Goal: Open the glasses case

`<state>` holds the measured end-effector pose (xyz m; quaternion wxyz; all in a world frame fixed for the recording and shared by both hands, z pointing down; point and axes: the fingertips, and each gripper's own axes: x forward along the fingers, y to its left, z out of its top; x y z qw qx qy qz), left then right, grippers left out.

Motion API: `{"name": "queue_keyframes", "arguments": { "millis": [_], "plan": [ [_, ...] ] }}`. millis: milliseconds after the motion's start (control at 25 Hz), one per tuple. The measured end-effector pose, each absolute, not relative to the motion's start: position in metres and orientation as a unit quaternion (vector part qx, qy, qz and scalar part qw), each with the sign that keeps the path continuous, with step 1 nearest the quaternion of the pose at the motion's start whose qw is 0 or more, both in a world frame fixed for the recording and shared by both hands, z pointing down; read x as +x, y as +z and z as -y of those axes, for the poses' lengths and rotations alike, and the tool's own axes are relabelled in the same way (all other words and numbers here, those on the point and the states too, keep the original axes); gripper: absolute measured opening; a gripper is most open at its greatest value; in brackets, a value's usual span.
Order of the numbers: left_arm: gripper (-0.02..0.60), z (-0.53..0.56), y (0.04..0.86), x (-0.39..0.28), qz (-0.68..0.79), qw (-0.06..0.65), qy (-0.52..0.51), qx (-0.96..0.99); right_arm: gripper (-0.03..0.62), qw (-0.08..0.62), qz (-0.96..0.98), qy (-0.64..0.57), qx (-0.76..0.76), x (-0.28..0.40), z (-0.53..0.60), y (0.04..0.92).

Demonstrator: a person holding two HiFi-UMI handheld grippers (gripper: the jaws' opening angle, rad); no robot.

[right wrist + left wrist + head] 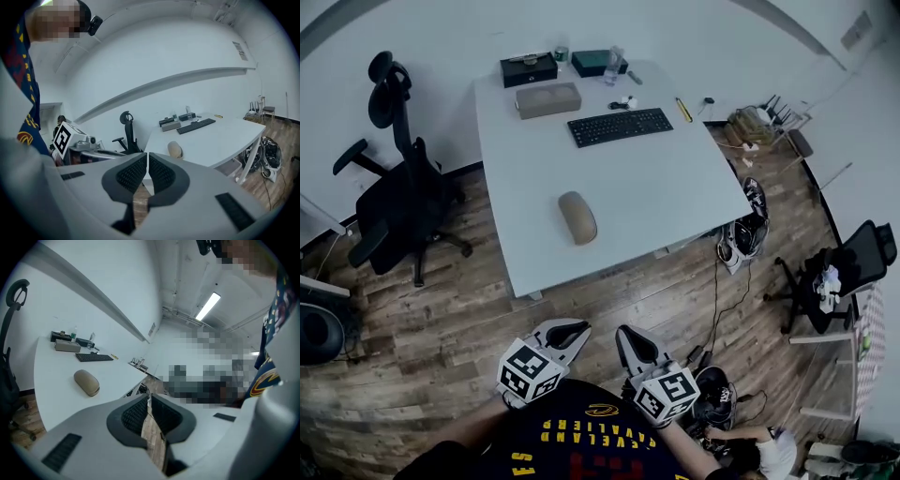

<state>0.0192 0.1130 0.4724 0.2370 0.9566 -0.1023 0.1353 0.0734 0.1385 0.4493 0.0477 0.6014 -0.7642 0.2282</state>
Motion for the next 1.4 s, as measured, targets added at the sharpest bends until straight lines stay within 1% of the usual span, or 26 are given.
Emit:
{"name": "queue_keyframes", "arguments": {
  "millis": [280,440,800,1120,1400],
  "plan": [
    [0.035,-0.071,0.478,0.01,0.089,0.244,0.134,0.956,0.025,0.049,0.751,0.238,0.614,0.072,-0.103,0.45],
    [0.035,-0.051,0.476,0.006,0.098,0.253,0.123,0.954,0.025,0.066,0.754,0.236,0.609,0.067,-0.089,0.447],
    [0.035,-0.038,0.488,-0.009,0.124,0.281,0.12,0.944,0.025,0.072,0.772,0.245,0.582,0.055,-0.061,0.453],
    [0.035,-0.013,0.484,-0.021,0.163,0.274,0.114,0.941,0.025,0.072,0.803,0.244,0.539,0.037,-0.027,0.455],
    [0.035,0.009,0.49,-0.011,0.178,0.277,0.124,0.936,0.025,0.059,0.803,0.263,0.532,0.053,-0.007,0.464]
  ]
}}
